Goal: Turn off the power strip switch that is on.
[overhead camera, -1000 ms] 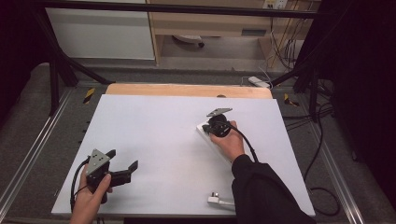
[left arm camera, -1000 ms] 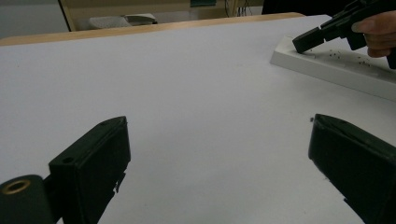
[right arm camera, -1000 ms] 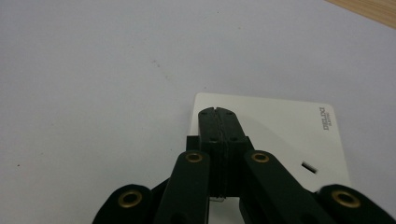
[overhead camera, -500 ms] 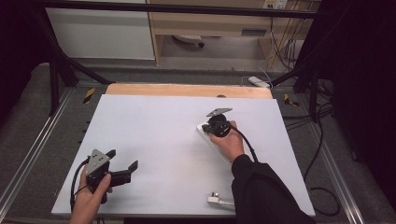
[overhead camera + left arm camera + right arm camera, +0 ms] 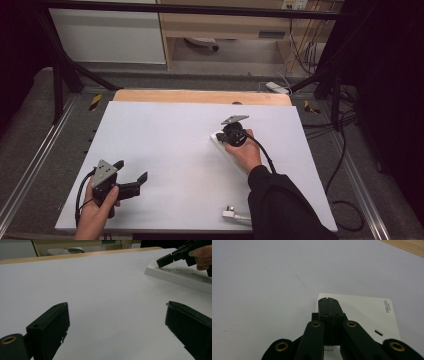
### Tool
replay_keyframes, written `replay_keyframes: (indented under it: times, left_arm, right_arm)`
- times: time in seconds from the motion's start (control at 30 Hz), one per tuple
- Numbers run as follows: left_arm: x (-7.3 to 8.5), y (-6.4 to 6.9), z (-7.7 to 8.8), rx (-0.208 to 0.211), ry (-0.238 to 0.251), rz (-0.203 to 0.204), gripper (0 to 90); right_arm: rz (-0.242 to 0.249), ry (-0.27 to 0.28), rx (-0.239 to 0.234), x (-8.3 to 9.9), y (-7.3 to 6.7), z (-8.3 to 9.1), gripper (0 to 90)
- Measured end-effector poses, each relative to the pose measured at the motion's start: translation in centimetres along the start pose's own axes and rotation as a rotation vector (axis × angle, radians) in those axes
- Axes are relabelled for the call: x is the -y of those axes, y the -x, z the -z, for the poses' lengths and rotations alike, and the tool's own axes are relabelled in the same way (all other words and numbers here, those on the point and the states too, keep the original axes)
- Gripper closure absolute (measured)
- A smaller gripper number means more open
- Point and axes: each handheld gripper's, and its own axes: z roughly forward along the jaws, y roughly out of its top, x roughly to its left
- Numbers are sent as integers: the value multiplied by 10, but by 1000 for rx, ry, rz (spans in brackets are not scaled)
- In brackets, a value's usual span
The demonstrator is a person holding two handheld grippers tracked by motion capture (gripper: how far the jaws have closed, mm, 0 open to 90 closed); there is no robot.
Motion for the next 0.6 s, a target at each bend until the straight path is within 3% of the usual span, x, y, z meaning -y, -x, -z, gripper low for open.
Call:
replay_keyframes:
  times: [0.6]
  left_arm:
    - [0,0,0,2,0,0,54]
  right_arm:
    - [1,6,-5,-3,-1,-1,900]
